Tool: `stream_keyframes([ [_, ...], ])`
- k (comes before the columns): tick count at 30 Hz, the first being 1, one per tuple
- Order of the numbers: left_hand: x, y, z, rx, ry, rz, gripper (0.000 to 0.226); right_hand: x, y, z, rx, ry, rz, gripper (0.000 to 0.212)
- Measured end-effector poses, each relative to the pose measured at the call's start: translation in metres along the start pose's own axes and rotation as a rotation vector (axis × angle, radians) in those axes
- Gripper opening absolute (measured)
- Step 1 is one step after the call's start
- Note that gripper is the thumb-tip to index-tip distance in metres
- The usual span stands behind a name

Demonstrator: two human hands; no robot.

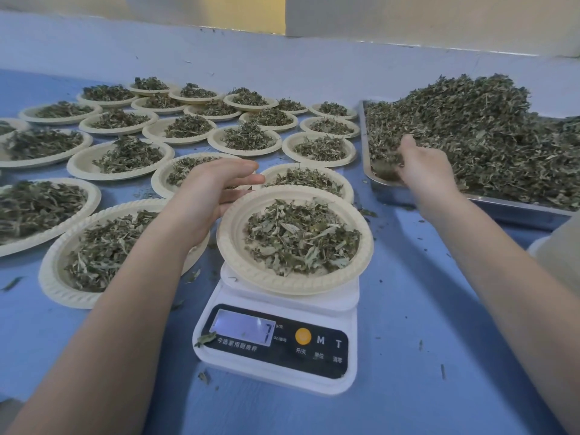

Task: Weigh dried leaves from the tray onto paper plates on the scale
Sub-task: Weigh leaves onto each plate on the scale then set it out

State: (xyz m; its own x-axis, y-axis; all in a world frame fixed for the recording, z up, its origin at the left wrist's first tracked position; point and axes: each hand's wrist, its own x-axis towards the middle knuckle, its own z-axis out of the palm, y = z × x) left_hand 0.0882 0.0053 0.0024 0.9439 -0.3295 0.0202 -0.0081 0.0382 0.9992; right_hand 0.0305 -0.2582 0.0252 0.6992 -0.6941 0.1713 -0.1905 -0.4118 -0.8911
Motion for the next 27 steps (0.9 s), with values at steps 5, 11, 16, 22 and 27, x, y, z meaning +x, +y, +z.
stream_keyframes([
  [5, 0.000, 0.000, 0.001, 0.010, 0.005, 0.010, 0.028, -0.009, -0.001, -0.004, -0.842, -0.048, -0.446, 0.063],
  [11, -0.001, 0.001, 0.000, 0.037, -0.006, 0.010, 0.027, -0.031, -0.025, 0.004, -0.671, -0.157, -0.602, 0.053],
  [16, -0.005, 0.001, 0.003, 0.122, -0.078, -0.009, 0.024, -0.048, -0.040, 0.002, -0.916, -0.569, -0.167, 0.076],
  [22, -0.023, -0.007, 0.005, 0.215, -0.102, 0.018, 0.034, -0.052, -0.046, -0.001, -0.698, -0.729, -0.168, 0.042],
  [27, -0.016, 0.011, -0.004, 0.103, 0.024, -0.002, 0.047, -0.049, -0.045, 0.000, -0.164, -0.664, -0.070, 0.027],
])
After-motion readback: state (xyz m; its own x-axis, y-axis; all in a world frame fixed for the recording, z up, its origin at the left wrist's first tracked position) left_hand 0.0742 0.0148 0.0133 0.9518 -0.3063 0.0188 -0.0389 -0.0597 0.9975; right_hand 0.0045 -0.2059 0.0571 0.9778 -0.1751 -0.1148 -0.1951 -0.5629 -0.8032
